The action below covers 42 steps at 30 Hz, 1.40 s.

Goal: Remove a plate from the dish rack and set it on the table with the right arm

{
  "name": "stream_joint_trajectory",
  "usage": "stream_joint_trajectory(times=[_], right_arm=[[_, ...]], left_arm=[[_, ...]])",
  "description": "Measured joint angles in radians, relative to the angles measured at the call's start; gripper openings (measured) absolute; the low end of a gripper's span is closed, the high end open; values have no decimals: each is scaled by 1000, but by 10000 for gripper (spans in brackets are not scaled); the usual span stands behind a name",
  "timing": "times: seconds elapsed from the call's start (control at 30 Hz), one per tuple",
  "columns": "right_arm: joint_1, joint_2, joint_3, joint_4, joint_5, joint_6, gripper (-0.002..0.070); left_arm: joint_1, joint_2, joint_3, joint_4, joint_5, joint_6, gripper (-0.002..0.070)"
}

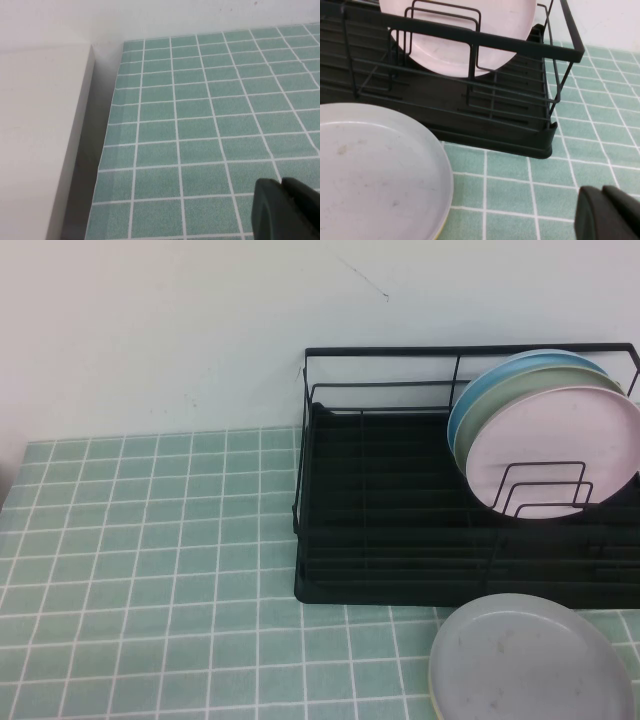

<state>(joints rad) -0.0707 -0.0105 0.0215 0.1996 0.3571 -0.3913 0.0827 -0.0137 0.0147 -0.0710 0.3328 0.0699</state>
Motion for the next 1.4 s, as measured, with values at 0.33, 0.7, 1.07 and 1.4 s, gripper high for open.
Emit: stream_joint_trajectory(times=[0.33,0.7,1.07,1.4], right_arm=[[0,0,0,0,2,0,-1],[0,0,0,2,2,0,-1],[0,0,0,2,2,0,-1],[0,0,0,101,-8,0,-1]], left_arm=[[0,0,0,0,0,0,-3],[0,0,0,0,0,0,-3],[0,0,0,0,0,0,-3],[0,0,0,0,0,0,-3]])
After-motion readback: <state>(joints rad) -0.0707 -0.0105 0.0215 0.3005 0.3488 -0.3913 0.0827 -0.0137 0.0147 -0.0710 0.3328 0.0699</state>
